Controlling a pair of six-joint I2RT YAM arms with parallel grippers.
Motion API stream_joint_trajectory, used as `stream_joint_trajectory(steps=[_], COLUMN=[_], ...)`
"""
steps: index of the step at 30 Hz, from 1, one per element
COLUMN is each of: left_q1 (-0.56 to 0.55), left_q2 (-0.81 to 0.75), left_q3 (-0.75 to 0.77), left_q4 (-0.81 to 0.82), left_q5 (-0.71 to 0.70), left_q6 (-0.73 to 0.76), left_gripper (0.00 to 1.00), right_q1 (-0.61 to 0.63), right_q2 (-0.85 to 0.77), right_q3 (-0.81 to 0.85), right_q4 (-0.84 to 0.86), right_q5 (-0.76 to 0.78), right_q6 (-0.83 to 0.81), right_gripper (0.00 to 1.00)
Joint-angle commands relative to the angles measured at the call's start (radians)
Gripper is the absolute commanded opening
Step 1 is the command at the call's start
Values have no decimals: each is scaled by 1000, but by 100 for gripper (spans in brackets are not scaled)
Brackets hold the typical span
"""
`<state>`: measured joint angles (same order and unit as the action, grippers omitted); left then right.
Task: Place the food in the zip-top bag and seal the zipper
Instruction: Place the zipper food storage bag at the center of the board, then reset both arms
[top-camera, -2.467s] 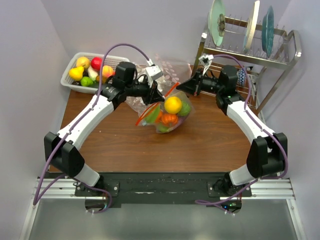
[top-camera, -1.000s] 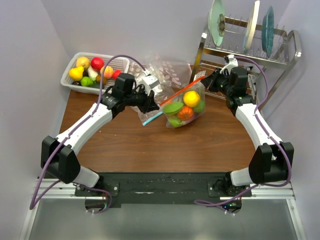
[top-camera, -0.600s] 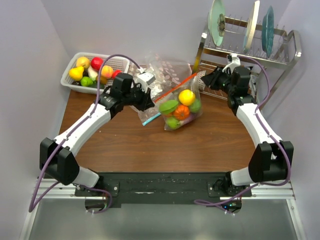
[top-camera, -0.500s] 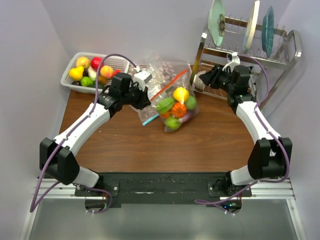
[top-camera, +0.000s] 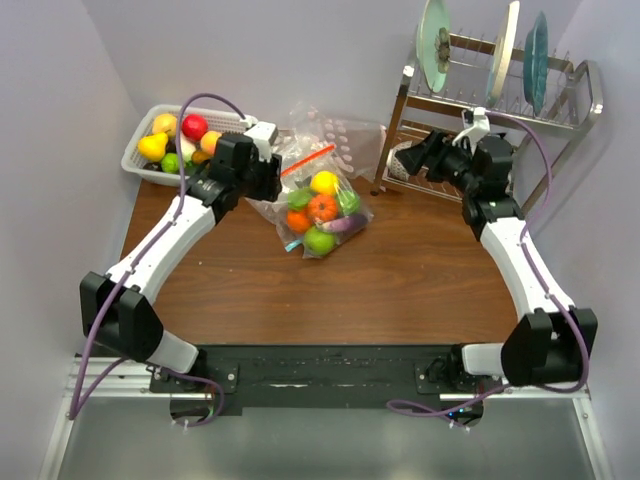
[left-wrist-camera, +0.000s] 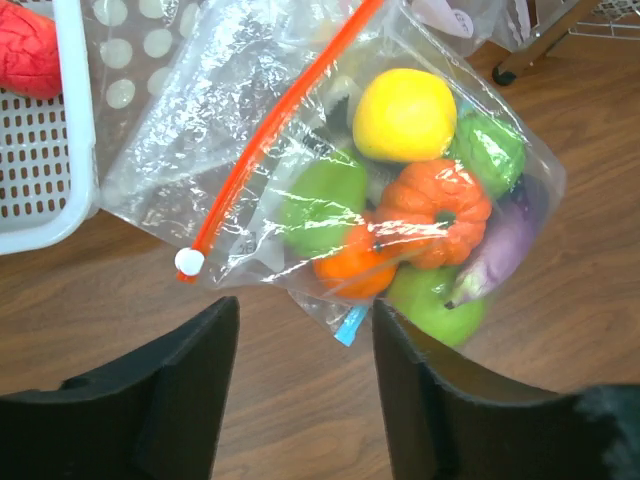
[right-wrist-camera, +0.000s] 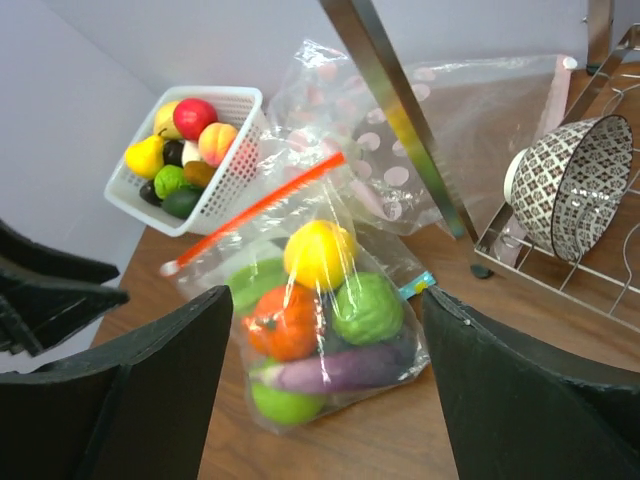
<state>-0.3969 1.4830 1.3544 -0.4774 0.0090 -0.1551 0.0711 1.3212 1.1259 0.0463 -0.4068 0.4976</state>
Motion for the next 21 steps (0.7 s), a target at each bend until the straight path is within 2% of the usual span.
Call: stream_joint_trajectory(steps=[1, 2, 3, 4, 10, 13, 17, 21], left_q1=[4, 4, 4, 4, 4, 4, 4, 4], left_q2=[-29, -56, -73, -91, -318, -424, -625, -688], left_q3=[29, 22, -3, -18, -188, -335, -622, -757], left_q4=[37, 40, 54, 59, 118, 203, 373, 463], left_q5=[-40, -38, -37, -29, -18, -14, 46, 68], left_q6=[-40, -43, -47, -50, -112, -175, -274, -357], left_gripper=[67, 70, 80, 84, 100, 100, 100, 100], right_q1=[2, 4, 3, 2, 2, 4, 2, 2], right_q2=[-94, -106, -135, -151, -299, -368, -485, -574], right_q3=[-11, -11, -11, -20, -92, -152, -213, -281], right_q4=[-140, -195, -218, -239, -348, -349, -384, -413], right_q5=[66, 86, 88, 92, 147, 196, 250, 318], right_q6=[-16, -24, -37, -42, -45, -5, 4, -17], right_gripper=[86, 87, 88, 89, 93, 95, 95, 98])
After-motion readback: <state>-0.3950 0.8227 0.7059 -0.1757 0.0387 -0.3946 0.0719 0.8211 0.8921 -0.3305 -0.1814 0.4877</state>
